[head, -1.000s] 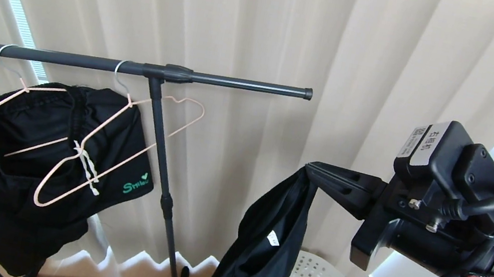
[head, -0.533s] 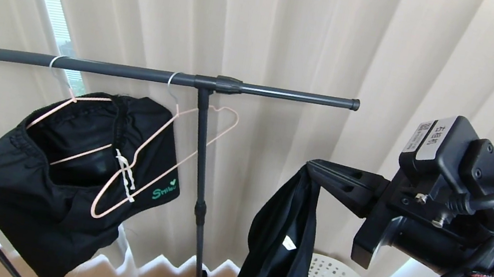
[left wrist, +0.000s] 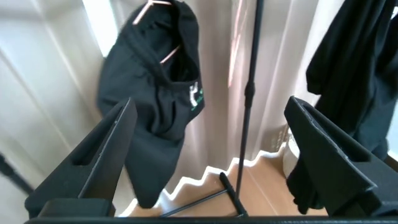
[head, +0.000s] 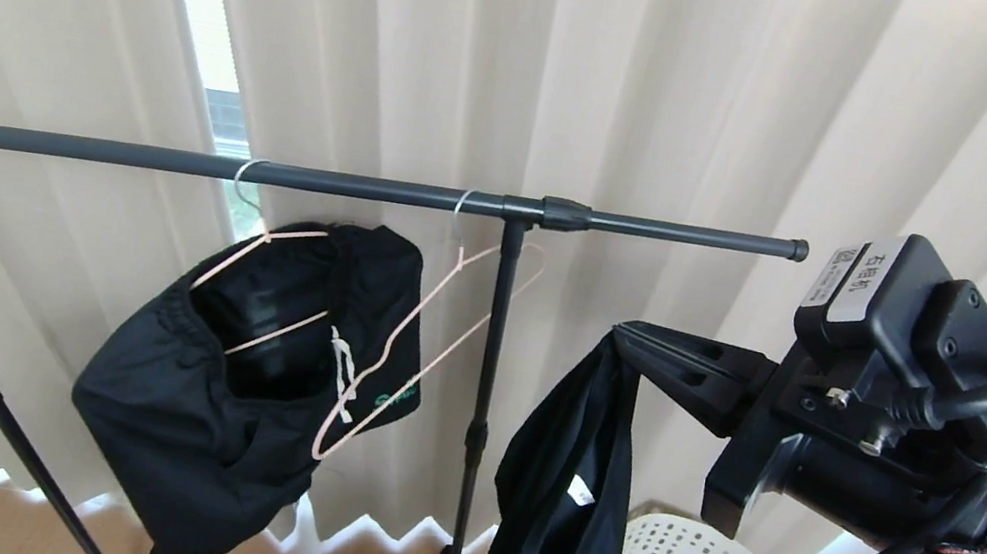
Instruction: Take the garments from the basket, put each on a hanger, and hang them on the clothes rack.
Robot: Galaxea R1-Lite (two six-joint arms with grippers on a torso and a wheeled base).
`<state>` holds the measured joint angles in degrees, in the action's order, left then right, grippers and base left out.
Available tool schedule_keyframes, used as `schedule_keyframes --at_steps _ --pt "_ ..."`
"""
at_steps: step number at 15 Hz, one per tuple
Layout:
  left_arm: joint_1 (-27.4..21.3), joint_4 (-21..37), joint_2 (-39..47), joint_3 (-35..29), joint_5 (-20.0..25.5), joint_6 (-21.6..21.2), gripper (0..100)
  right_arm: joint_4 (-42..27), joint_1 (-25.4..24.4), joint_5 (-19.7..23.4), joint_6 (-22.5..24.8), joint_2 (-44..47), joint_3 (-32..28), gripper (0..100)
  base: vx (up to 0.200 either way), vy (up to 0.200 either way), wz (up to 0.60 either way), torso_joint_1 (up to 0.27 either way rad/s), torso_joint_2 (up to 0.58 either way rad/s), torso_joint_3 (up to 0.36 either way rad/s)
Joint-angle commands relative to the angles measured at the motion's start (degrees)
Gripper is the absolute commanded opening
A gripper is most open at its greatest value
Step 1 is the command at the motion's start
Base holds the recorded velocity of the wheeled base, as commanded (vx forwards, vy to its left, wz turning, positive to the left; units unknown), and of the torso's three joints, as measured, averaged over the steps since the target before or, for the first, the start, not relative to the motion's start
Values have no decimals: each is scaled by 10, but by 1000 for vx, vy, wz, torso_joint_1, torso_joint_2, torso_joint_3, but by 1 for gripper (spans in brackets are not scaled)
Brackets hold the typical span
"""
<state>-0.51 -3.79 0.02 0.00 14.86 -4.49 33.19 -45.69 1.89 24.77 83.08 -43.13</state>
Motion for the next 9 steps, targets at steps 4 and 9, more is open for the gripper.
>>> schedule_keyframes --at_steps 4,9 --pt "0 0 1 0 0 0 100 1 0 0 1 1 0 0 -50 50 0 119 -288 -140" --pt "0 0 1 0 -1 0 100 7 0 0 0 0 2 0 0 0 0 0 0 0"
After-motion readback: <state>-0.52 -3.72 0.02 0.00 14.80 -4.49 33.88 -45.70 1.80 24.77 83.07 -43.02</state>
